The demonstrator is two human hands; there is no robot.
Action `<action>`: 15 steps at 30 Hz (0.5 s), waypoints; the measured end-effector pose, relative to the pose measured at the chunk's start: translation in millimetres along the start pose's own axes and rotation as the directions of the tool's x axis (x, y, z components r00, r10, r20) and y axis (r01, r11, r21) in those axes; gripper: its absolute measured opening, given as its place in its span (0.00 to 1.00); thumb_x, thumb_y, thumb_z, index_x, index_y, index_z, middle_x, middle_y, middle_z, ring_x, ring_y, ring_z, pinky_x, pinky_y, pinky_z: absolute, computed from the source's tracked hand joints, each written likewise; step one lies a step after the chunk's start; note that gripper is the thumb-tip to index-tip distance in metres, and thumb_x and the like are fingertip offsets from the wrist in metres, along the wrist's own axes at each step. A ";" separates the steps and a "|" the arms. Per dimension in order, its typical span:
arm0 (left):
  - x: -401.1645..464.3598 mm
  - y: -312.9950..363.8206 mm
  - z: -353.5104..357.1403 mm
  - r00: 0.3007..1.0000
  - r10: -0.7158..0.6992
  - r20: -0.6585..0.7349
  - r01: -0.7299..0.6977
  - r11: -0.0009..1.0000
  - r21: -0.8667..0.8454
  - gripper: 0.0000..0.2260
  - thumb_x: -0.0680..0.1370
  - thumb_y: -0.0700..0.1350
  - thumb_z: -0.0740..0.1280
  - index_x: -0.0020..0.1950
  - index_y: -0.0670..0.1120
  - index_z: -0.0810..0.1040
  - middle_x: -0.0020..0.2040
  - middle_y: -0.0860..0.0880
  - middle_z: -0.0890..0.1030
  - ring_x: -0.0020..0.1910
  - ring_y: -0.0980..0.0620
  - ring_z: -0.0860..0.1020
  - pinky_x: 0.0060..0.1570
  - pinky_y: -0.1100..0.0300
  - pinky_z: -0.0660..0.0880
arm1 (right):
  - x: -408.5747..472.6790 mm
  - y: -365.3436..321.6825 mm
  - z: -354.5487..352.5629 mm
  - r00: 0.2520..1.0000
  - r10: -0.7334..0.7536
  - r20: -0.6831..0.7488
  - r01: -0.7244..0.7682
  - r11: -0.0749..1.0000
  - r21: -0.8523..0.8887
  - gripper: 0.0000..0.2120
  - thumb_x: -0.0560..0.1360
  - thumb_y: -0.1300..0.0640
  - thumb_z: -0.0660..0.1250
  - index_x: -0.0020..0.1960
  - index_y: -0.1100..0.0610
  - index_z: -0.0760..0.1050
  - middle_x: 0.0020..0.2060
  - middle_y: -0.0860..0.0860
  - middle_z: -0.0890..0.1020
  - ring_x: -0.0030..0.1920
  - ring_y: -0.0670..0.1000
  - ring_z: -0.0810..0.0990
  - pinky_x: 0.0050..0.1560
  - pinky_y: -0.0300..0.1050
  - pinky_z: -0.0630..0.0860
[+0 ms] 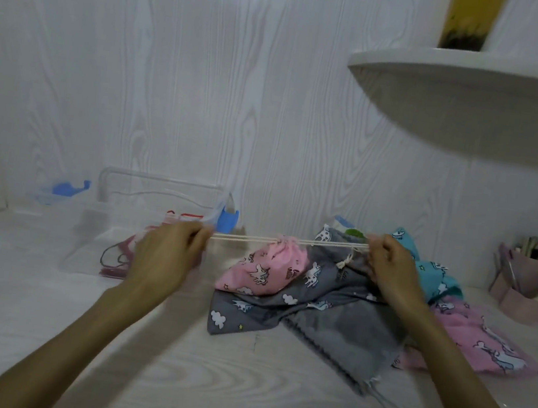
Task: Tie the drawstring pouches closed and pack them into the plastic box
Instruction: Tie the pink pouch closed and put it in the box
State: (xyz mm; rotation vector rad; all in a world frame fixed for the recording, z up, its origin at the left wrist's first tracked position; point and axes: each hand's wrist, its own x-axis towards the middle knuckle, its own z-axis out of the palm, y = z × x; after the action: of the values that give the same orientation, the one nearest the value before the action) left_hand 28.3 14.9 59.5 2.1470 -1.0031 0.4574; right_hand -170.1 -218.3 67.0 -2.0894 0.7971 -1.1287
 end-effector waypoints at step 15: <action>-87.9 -1.8 -18.5 0.988 -0.063 0.142 0.053 0.996 0.070 0.08 0.78 0.56 0.62 0.49 0.57 0.80 0.48 0.58 0.80 0.40 0.57 0.79 0.40 0.59 0.70 | -80.4 -42.7 -12.7 0.928 -0.089 0.363 0.300 0.757 -0.580 0.14 0.79 0.45 0.57 0.45 0.52 0.78 0.43 0.47 0.80 0.48 0.51 0.76 0.51 0.48 0.72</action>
State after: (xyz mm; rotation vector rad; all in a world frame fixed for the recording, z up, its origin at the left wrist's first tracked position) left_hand -26.5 74.9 21.2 2.2884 -1.0133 0.3151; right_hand -208.4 -134.7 65.4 -2.8858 0.8898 -0.6245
